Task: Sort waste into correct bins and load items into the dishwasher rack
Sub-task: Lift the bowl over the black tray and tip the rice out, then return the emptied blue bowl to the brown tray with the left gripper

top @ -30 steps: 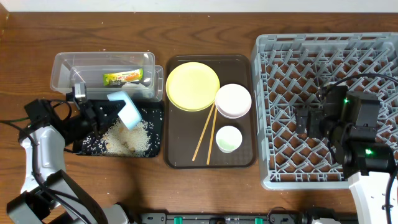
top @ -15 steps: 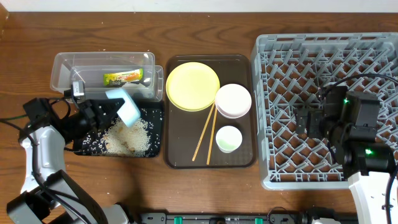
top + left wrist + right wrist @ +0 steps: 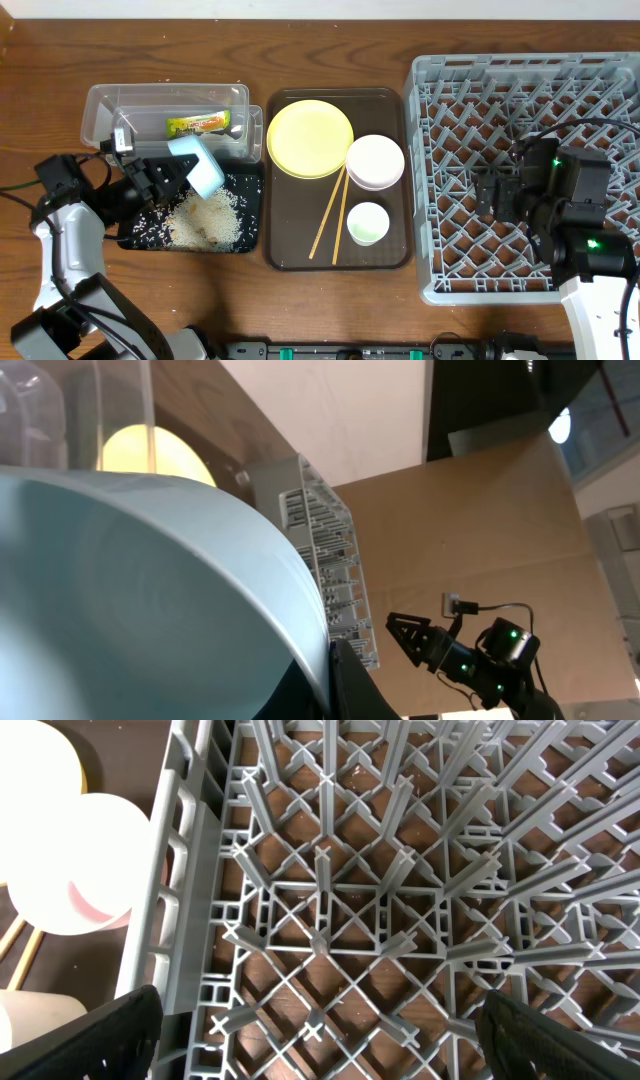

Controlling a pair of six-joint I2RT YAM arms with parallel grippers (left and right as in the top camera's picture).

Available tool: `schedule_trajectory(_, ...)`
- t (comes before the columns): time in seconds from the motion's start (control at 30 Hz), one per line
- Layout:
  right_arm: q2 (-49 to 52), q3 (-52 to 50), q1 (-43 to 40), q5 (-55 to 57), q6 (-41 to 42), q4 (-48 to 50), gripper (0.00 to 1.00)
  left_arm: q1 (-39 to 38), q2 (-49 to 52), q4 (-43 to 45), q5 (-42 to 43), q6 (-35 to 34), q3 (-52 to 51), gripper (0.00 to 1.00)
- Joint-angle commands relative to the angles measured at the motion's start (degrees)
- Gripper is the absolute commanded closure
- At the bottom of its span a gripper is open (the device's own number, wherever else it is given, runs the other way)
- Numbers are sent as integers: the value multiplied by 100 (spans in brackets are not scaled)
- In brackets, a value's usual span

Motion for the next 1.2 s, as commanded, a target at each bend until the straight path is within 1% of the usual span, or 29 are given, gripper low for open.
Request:
schedule_trajectory(0.0, -42, 107, -39, 35, 74, -2, 1, -7, 0, 92, -120, -48, -15, 93)
schedule_trajectory(0.03, -42, 107, -39, 35, 74, 0, 1, -7, 0, 61, -166, -144, -17, 94)
schedule_trajectory(0.1, -42, 107, -39, 35, 74, -2, 1, -20, 0, 50, 306, 125, -17, 94)
schedule_trajectory(0.17, -42, 107, -39, 35, 74, -4, 1, -17, 0, 162, 76, 20, -15, 94)
schedule_trajectory(0.2, -42, 109, -39, 35, 74, -2, 1, -17, 0, 155, -109, -190, -15, 94)
schedule_trajectory(0.23, -42, 107, -39, 35, 74, -2, 1, -26, -2, 125, -140, -299, -15, 94)
schedule_trajectory(0.3, -42, 107, -39, 35, 74, -2, 1, -114, -28, 44, 72, -289, -15, 94)
schedule_trajectory(0.4, -42, 107, -39, 35, 74, -2, 1, -433, -186, -72, 9, -291, -15, 94)
schedule_trajectory(0.47, -42, 109, -39, 35, 74, -2, 1, -826, -365, -85, -306, -299, -15, 94)
schedule_trajectory(0.5, -42, 107, -39, 35, 74, -2, 1, -1045, -461, -85, -586, -352, -15, 94)
schedule_trajectory(0.57, -42, 107, -39, 35, 74, -2, 1, -1620, -671, -83, -1449, -597, -15, 94)
schedule_trajectory(0.7, -42, 107, -39, 35, 74, 0, 1, -3064, -964, 33, -3136, -820, -15, 94)
schedule_trajectory(0.8, -42, 107, -39, 35, 74, 0, 1, -4100, -962, 223, -4422, -1086, -15, 94)
schedule_trajectory(0.83, -42, 107, -39, 33, 74, 0, 1, -4459, -931, 258, -4983, -1167, -15, 94)
schedule_trajectory(0.97, -42, 109, -39, 33, 76, -4, 1, -5580, -743, 269, -6946, -1397, -15, 94)
schedule_trajectory(1.03, -42, 109, -39, 33, 76, -2, 1, -5965, -581, 297, -7447, -1416, -15, 94)
schedule_trajectory(1.17, -42, 109, -39, 33, 76, 0, 1, -6389, -195, 354, -7580, -1434, -15, 94)
